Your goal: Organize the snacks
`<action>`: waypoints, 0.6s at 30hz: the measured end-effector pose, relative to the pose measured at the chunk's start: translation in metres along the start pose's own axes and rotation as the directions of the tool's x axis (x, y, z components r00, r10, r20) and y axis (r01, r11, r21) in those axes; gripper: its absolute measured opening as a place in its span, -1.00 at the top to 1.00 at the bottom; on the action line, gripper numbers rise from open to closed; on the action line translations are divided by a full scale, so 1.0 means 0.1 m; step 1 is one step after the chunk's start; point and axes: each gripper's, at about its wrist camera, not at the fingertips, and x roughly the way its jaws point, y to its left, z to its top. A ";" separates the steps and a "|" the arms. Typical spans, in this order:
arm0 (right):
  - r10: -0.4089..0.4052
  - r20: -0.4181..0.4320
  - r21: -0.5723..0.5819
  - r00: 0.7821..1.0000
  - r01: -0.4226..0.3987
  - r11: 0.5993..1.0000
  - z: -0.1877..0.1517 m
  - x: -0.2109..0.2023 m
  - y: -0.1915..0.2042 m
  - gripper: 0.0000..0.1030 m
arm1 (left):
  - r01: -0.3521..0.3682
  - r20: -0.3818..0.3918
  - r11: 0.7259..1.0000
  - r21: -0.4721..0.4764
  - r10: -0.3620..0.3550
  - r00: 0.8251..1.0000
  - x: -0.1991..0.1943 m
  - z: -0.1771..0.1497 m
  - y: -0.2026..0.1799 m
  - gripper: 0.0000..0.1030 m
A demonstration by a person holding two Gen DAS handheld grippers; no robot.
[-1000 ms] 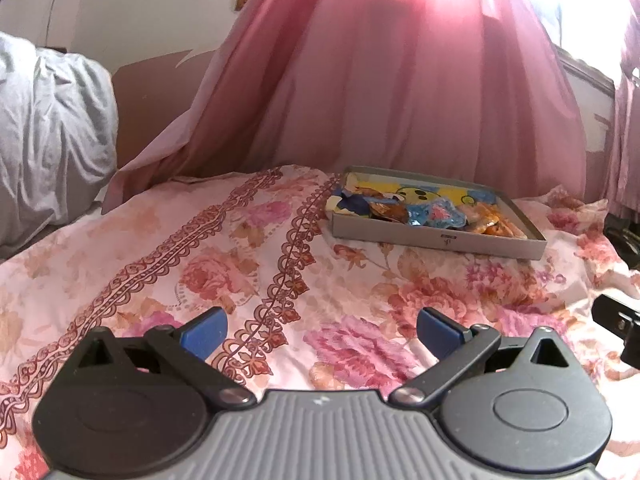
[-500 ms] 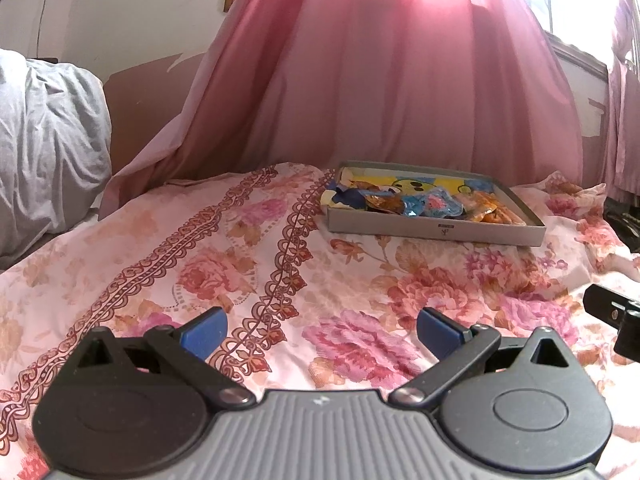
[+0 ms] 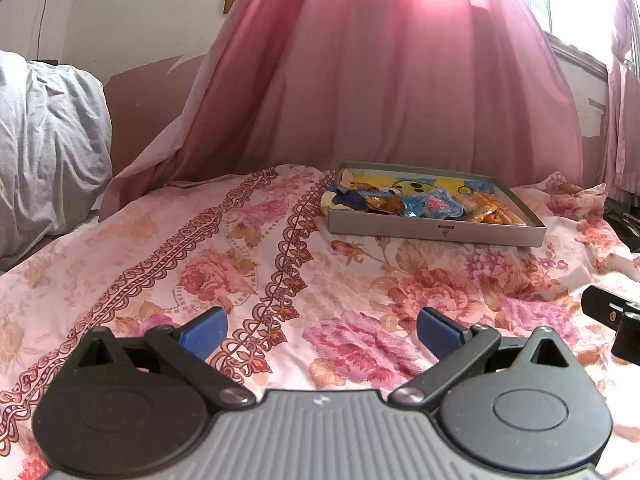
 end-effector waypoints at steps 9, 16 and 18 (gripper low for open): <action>0.002 -0.002 -0.001 1.000 -0.002 1.000 -0.01 0.01 0.00 -0.99 | 0.001 0.000 1.000 0.000 -0.001 1.000 0.00 0.00 0.00 -0.99; 0.003 -0.004 -0.002 1.000 -0.003 1.000 -0.01 0.01 0.00 -0.99 | 0.001 0.000 1.000 0.001 -0.001 1.000 0.00 0.00 0.00 -0.99; 0.003 -0.003 -0.002 1.000 -0.003 1.000 -0.01 0.01 0.00 -0.99 | 0.003 -0.002 1.000 -0.001 -0.003 1.000 0.00 0.00 0.01 -0.99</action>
